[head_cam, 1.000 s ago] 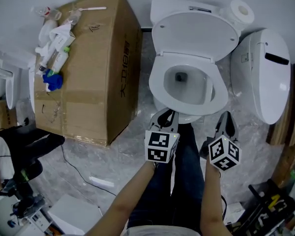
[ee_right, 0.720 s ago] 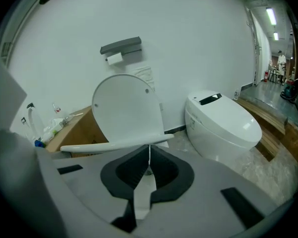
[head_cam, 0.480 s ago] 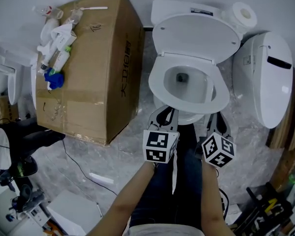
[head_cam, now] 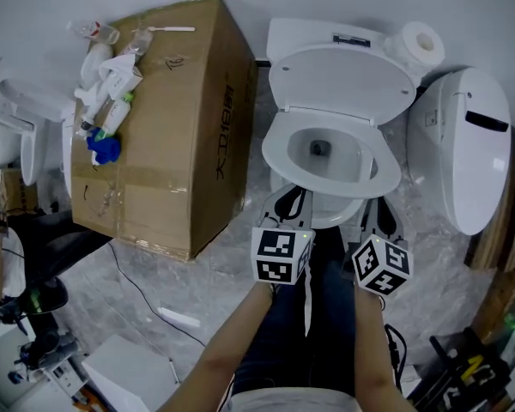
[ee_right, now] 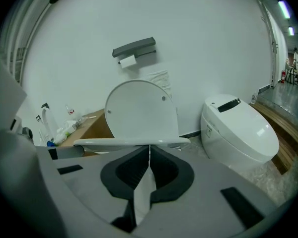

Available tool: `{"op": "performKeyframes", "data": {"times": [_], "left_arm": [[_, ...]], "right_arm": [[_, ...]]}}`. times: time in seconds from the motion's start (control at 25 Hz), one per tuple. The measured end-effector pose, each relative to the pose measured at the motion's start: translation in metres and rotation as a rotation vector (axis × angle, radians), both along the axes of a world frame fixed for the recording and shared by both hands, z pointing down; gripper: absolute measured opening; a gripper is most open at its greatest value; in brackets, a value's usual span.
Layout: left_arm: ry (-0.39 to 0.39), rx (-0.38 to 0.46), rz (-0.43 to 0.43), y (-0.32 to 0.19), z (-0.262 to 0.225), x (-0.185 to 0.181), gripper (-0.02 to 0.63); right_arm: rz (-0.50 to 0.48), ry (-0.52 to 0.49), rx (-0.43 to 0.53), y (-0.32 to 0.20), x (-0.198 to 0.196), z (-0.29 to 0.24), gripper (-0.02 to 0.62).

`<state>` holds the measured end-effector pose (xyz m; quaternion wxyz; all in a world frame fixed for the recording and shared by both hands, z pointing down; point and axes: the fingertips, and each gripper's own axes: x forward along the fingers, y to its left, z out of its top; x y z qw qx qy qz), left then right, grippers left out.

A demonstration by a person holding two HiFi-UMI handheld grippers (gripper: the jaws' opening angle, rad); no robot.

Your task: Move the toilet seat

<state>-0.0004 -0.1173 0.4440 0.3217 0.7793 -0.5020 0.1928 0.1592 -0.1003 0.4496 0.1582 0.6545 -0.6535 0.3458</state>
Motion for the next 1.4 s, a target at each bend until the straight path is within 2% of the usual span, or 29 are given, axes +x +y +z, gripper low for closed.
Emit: {"op": "performKeyframes", "data": {"times": [0.44,0.72,1.4], "left_arm": [[-0.01,0.061,-0.041,-0.044,-0.024,0.003,0.034],[-0.029,0.106,-0.056,-0.075,-0.035,0.005,0.035],[-0.009,0.179,-0.089,-0.143,-0.053,0.012,0.035]], "right_arm": [[-0.007,-0.034,0.046,-0.046,0.0,-0.021,0.023],[-0.022,-0.021,0.087,-0.078,0.0,-0.033,0.021],[-0.023,-0.028,0.147,-0.145,0.008,-0.05,0.021]]}}
